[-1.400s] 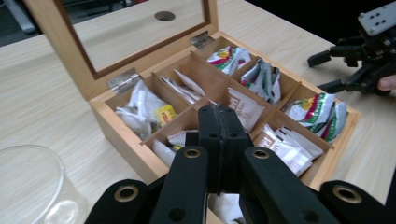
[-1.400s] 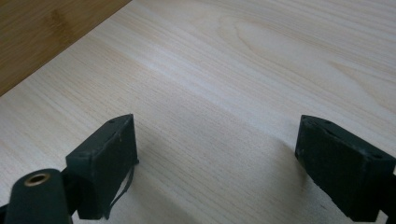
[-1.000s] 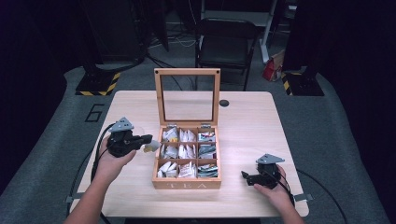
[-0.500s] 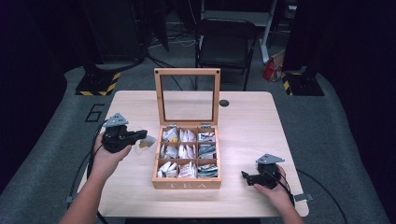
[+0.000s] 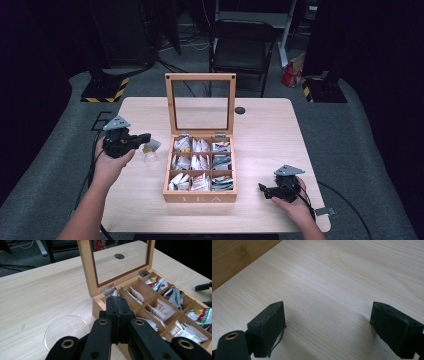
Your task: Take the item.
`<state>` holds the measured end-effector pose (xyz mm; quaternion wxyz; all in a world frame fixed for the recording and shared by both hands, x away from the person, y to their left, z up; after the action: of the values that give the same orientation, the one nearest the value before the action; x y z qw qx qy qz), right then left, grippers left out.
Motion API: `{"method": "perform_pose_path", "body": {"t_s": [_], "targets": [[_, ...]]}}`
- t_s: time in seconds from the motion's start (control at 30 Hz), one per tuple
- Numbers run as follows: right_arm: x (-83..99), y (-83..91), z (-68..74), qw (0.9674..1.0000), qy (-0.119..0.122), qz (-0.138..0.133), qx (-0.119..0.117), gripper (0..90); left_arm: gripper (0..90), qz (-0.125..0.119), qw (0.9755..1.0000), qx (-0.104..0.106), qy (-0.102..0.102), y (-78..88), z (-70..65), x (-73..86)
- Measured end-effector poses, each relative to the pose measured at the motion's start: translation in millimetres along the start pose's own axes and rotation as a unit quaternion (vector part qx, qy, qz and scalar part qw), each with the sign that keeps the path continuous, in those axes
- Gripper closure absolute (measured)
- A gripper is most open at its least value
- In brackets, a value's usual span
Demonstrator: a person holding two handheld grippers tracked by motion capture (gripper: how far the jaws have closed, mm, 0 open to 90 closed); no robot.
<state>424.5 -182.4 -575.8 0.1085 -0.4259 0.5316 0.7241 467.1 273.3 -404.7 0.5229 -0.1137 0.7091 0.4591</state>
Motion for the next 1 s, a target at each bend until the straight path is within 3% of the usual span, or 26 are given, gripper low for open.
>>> {"method": "perform_pose_path", "body": {"t_s": [1.0], "targets": [[0.0, 0.0, 0.0, 1.0, 0.0, 0.0, 0.0, 12.1, 90.0, 0.015, 0.9984, -0.046, 0.029, -13.5, 38.6, 3.9]]}}
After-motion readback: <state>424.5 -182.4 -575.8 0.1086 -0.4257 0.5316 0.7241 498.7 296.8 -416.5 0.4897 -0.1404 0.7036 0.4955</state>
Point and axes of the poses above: each handheld gripper's, and its own axes: y roughly backward along the jaws, x roughly out of its underside, z roughly to its left, the point moved 7 cm from there along -y, roughly forward along the jaws, and after that the axes turned 5 degrees about -y, right-handed, at the moved point
